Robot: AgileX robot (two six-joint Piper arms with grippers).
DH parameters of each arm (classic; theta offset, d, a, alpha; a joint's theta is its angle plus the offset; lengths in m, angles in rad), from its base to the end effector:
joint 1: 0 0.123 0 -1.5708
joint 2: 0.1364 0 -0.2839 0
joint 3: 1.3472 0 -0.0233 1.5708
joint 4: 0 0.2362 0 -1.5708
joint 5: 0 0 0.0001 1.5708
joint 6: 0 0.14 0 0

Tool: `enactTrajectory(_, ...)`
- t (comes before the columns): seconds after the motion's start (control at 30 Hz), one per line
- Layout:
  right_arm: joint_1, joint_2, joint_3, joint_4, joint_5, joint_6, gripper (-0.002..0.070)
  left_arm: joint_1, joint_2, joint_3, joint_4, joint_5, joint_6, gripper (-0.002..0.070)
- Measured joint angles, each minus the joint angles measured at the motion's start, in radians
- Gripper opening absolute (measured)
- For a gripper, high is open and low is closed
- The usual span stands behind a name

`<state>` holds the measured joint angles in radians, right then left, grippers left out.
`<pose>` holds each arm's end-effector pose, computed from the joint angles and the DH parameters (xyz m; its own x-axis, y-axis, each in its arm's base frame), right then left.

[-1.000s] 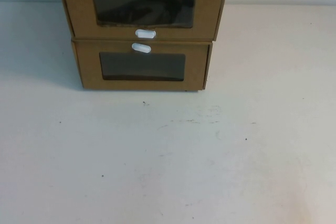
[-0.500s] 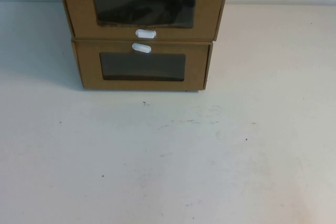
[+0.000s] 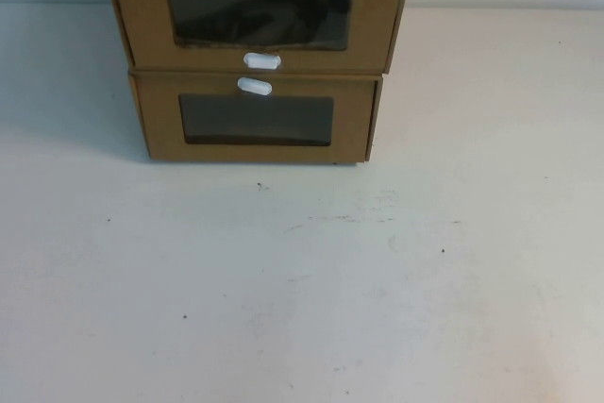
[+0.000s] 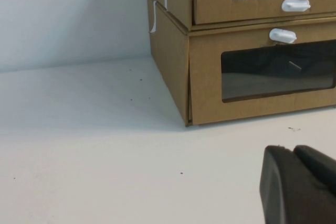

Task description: Close the shoe box

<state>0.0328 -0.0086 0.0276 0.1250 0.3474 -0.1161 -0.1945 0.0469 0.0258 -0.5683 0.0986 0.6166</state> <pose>0.0868 0.0088 0.1602 -0.2731 -0.0075 -0.9619 -0.0732 0.9972 0.0130 0.0929 -0.0259 0.1918 -0.0549 0.0622 -0.9966 0.2480 0.9676 0.0467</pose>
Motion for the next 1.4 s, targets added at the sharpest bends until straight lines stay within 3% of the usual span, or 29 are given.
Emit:
enactTrajectory(0.23, 0.000, 0.000, 0.000, 0.000, 0.000, -0.001, -0.0013, 0.000, -0.002, 0.000, 0.049, -0.008, -0.002, -0.0005)
enactTrajectory(0.43, 0.000, 0.000, 0.000, 0.000, 0.000, -0.001, -0.0013, 0.012, -0.054, 0.001, 0.362, -0.012, -0.173, -0.0005)
enactTrajectory(0.7, 0.000, 0.000, 0.000, 0.002, 0.001, -0.001, -0.0013, 0.144, -0.056, 0.001, 0.490, 0.074, -0.319, -0.0005)
enactTrajectory(0.93, 0.000, 0.000, 0.000, 0.002, 0.001, -0.003, -0.0013, 0.156, -0.057, 0.001, 0.519, 0.261, -0.387, -0.0005)
enactTrajectory(1.4, 0.000, 0.000, 0.000, 0.002, 0.001, -0.004, -0.0013, 0.156, -0.058, 0.001, 0.521, 0.267, -0.446, -0.0005)
